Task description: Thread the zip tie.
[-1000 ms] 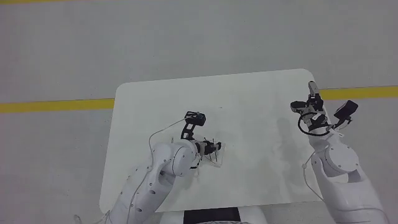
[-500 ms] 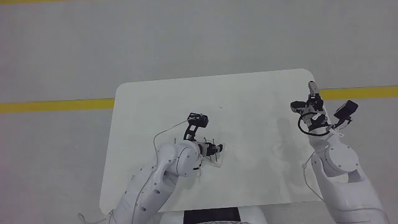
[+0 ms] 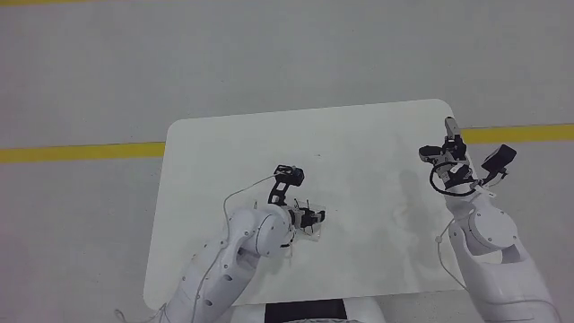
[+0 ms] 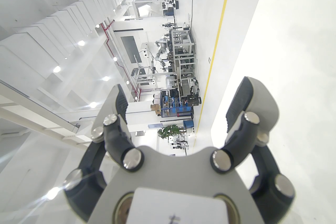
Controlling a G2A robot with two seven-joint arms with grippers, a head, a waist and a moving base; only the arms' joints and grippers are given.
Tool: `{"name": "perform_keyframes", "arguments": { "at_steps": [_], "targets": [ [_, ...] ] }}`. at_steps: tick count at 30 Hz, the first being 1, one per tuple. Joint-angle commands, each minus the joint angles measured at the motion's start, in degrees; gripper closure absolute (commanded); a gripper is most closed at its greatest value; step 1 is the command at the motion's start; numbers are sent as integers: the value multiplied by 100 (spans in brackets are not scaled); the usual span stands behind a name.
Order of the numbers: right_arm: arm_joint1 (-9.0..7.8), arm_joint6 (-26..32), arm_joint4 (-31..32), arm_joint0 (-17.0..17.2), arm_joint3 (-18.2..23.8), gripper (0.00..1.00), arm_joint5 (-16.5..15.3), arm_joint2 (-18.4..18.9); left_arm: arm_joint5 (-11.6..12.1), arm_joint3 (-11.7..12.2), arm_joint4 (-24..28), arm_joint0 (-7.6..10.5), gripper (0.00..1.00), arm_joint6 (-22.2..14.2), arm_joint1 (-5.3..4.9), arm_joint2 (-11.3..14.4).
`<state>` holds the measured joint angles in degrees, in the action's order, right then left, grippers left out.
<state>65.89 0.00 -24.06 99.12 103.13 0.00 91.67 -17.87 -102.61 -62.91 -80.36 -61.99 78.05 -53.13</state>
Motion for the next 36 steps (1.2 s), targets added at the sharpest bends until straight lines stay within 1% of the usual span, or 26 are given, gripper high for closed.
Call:
{"name": "perform_keyframes", "arguments": {
  "at_steps": [1, 8, 12, 16, 24, 25, 27, 29, 33, 34, 36],
  "targets": [
    [0, 0, 0, 0, 0, 0, 0, 0, 21, 1, -7, 13, 0, 6, -4, -2],
    [0, 0, 0, 0, 0, 0, 0, 0, 21, 1, -7, 13, 0, 6, -4, -2],
    [0, 0, 0, 0, 0, 0, 0, 0, 28, -32, 173, -19, 0, 174, 0, 10],
    [0, 0, 0, 0, 0, 0, 0, 0, -152, -64, 394, 0, 0, 161, 10, 21],
    [0, 0, 0, 0, 0, 0, 0, 0, -161, 56, 489, 62, 0, 160, 43, -32],
    [0, 0, 0, 0, 0, 0, 0, 0, -161, 69, 495, 67, 8, 165, 49, -31],
    [0, 0, 0, 0, 0, 0, 0, 0, -161, 82, 498, 78, 35, 173, 57, -25],
    [0, 0, 0, 0, 0, 0, 0, 0, -161, 87, 497, 91, 52, 180, 67, -5],
    [0, 0, 0, 0, 0, 0, 0, 0, -161, 93, 439, 110, 55, 178, 79, 48],
    [0, 0, 0, 0, 0, 0, 0, 0, -161, 107, 425, 112, 57, 180, 81, 55],
    [0, 0, 0, 0, 0, 0, 0, 0, -161, 158, 417, 122, 57, 186, 89, 64]
  ]
}}
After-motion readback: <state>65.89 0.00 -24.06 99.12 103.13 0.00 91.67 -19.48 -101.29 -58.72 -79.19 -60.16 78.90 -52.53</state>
